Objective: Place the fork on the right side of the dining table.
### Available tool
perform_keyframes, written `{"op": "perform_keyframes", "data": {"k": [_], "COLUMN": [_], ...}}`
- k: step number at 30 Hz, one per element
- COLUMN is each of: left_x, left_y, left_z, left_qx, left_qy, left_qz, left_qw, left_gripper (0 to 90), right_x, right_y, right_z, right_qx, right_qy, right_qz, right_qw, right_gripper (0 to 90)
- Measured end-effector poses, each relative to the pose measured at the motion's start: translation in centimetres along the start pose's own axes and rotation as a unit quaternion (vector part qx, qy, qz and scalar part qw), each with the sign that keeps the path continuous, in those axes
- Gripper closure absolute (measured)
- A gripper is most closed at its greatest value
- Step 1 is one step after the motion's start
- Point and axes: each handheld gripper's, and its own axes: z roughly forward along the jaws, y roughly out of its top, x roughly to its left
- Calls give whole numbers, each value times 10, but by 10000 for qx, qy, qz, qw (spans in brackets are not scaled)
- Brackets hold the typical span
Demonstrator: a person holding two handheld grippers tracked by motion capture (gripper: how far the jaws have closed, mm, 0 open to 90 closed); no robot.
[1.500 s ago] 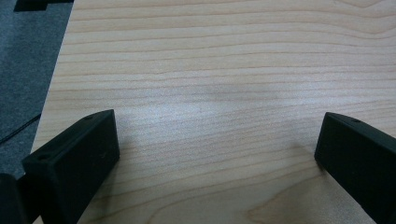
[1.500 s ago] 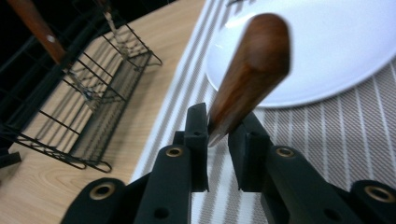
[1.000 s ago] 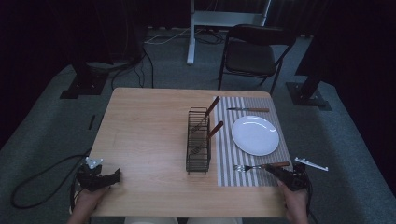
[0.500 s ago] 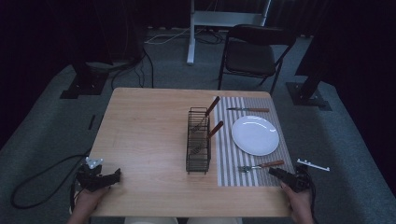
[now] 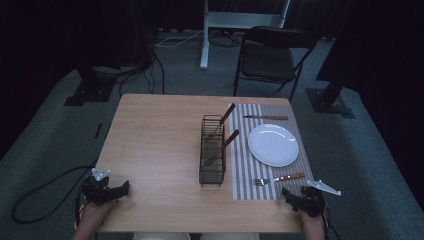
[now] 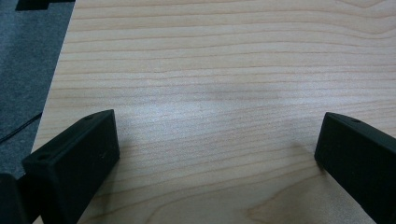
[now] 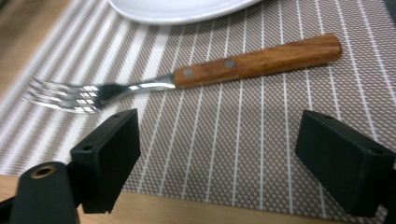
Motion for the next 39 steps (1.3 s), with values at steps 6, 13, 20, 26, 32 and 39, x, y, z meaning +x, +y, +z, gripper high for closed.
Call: {"op": "perform_keyframes", "data": {"k": [6, 13, 20, 26, 32, 39], "left_x": [0, 0, 0, 0, 0, 0], "left_y": [0, 0, 0, 0, 0, 0], "left_z": [0, 0, 0, 0, 0, 0], "left_qx": [-1, 0, -1, -4, 3, 1], "left_qy": [0, 0, 0, -1, 2, 2], "left_qz": [0, -1, 2, 1, 3, 3], "left_qw": [10000, 10000, 10000, 10000, 10000, 10000], "left_gripper": [2, 2, 2, 2, 2, 2], "right_x": [11, 11, 15, 15, 15, 15], "right_y": [-10, -14, -15, -13, -13, -13], "right_z": [-5, -5, 1, 2, 2, 2], "right_qx": [-25, -57, -139, -118, -116, -113], "right_qy": [-763, -1072, -1231, -1293, -1307, -1310], "right_qz": [-262, -211, -287, -231, -222, -219], "right_qw": [9967, 9940, 9919, 9913, 9911, 9911], "right_gripper": [125, 124, 116, 115, 115, 115]}}
